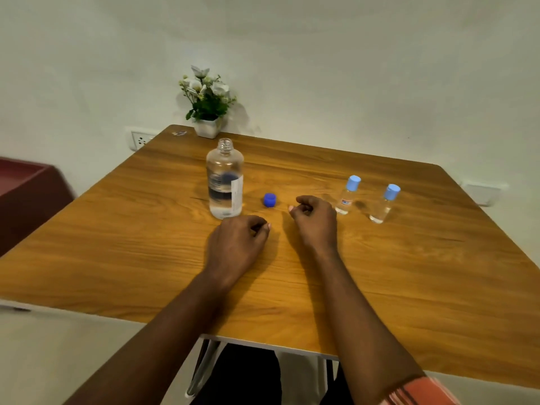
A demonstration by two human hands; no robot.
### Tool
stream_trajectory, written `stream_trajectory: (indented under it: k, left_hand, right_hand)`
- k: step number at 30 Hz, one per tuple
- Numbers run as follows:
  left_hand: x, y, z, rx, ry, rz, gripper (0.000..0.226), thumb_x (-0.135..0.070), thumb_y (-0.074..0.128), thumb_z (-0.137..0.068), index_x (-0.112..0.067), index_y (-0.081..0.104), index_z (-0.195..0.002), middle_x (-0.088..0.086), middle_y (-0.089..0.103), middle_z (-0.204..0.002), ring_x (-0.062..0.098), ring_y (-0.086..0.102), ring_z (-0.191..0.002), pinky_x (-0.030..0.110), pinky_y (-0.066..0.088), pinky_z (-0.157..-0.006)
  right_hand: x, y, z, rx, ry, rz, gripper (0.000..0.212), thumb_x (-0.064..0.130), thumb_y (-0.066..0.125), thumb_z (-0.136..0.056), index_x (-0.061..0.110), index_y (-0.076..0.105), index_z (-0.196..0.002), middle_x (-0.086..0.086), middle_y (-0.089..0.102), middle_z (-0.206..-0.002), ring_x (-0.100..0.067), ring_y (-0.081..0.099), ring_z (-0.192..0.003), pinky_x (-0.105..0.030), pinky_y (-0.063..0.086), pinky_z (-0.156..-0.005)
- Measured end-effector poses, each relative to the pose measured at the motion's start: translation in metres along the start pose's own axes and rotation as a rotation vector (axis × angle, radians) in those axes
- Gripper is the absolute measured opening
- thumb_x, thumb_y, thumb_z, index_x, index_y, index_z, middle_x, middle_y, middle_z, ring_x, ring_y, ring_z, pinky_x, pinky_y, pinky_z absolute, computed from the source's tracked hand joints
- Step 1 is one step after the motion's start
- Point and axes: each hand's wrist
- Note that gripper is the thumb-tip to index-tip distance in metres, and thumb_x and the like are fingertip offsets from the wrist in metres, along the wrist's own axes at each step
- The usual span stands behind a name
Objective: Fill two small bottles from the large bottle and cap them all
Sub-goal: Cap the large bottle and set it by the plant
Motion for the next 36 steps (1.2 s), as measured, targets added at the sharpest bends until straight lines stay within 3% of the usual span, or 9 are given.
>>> stream_trajectory:
  k: [6, 11, 14, 16, 19, 25, 30, 33, 36]
  left_hand:
    - [0.029, -0.028, -0.003, -0.090, -0.139, 0.113, 0.022, -0.038, 0.063, -0.090, -0.022, 0.076, -0.100, -0.005, 0.075, -0.095, 0.009, 0.066, -0.086, 0.032, 0.054, -0.078]
    - [0.026, -0.028, -0.009, -0.164, -0.221, 0.219, 0.020, -0.033, 0.066, -0.089, -0.017, 0.076, -0.095, -0.005, 0.074, -0.089, 0.000, 0.059, -0.073, 0.012, 0.040, -0.063]
    - [0.028, -0.030, -0.011, -0.219, -0.303, 0.310, 0.013, -0.031, 0.067, -0.087, -0.021, 0.073, -0.092, -0.012, 0.068, -0.082, -0.005, 0.058, -0.073, 0.010, 0.038, -0.060]
    - [0.030, -0.033, -0.013, -0.282, -0.348, 0.381, 0.008, -0.026, 0.069, -0.084, -0.023, 0.067, -0.092, -0.014, 0.065, -0.082, 0.001, 0.061, -0.079, 0.016, 0.042, -0.063]
    - [0.034, -0.035, -0.019, -0.360, -0.382, 0.431, 0.026, -0.018, 0.071, -0.078, -0.025, 0.055, -0.098, -0.006, 0.060, -0.091, 0.016, 0.059, -0.089, 0.035, 0.050, -0.077]
    - [0.044, -0.036, -0.029, -0.238, -0.358, 0.440, 0.063, -0.013, 0.074, -0.074, -0.028, 0.044, -0.128, -0.002, 0.049, -0.126, 0.019, 0.056, -0.100, 0.038, 0.054, -0.081]
    - [0.048, -0.034, -0.033, -0.117, -0.281, 0.331, 0.083, -0.023, 0.076, -0.076, -0.026, 0.032, -0.146, -0.003, 0.041, -0.144, 0.020, 0.054, -0.116, 0.044, 0.052, -0.093]
    - [0.050, -0.034, -0.037, -0.070, -0.270, 0.297, 0.083, -0.033, 0.078, -0.076, -0.025, 0.033, -0.146, -0.003, 0.046, -0.144, 0.021, 0.052, -0.123, 0.045, 0.049, -0.098]
    - [0.050, -0.034, -0.038, -0.071, -0.246, 0.282, 0.073, -0.042, 0.079, -0.073, -0.027, 0.045, -0.136, -0.005, 0.057, -0.133, 0.017, 0.054, -0.119, 0.039, 0.049, -0.094]
  right_hand:
    - [0.018, 0.034, -0.012, 0.044, -0.009, 0.220, 0.051, 0.042, 0.074, -0.078, 0.019, 0.066, -0.123, -0.001, 0.073, -0.106, -0.024, 0.065, -0.103, -0.044, 0.050, -0.092]
    - [0.022, 0.044, -0.017, 0.048, -0.040, 0.291, 0.043, 0.046, 0.076, -0.077, 0.022, 0.070, -0.112, -0.001, 0.072, -0.107, -0.024, 0.064, -0.102, -0.043, 0.048, -0.092]
    - [0.025, 0.042, -0.021, 0.047, -0.010, 0.165, 0.036, 0.039, 0.075, -0.080, 0.019, 0.070, -0.109, -0.001, 0.072, -0.105, -0.020, 0.065, -0.098, -0.036, 0.051, -0.087]
    - [0.029, 0.036, -0.025, 0.053, 0.014, 0.045, 0.034, 0.030, 0.074, -0.082, 0.015, 0.069, -0.112, -0.002, 0.071, -0.108, -0.018, 0.065, -0.099, -0.029, 0.050, -0.083]
    - [0.048, 0.022, -0.036, 0.089, -0.088, -0.019, 0.036, 0.018, 0.071, -0.084, 0.012, 0.067, -0.119, -0.002, 0.070, -0.113, -0.015, 0.064, -0.102, -0.024, 0.048, -0.083]
    - [0.114, -0.007, -0.055, 0.361, -0.394, 0.135, 0.047, 0.019, 0.062, -0.094, 0.022, 0.052, -0.139, 0.003, 0.055, -0.121, -0.010, 0.057, -0.096, -0.022, 0.039, -0.083]
    - [0.156, -0.014, -0.055, 0.444, -0.527, 0.203, 0.044, 0.013, 0.078, -0.080, 0.018, 0.062, -0.121, 0.004, 0.063, -0.102, -0.009, 0.062, -0.080, -0.024, 0.052, -0.079]
    - [0.171, -0.018, -0.058, 0.485, -0.591, 0.276, 0.034, 0.009, 0.080, -0.076, 0.016, 0.067, -0.107, 0.003, 0.066, -0.097, -0.009, 0.062, -0.080, -0.027, 0.054, -0.079]
    - [0.182, -0.018, -0.059, 0.551, -0.645, 0.351, 0.034, 0.004, 0.076, -0.080, 0.012, 0.071, -0.112, -0.004, 0.069, -0.108, -0.016, 0.064, -0.091, -0.028, 0.054, -0.081]
Point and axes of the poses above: each hand's wrist, its own z-axis away from the middle knuckle, its own y-axis out of the palm, x = y × z
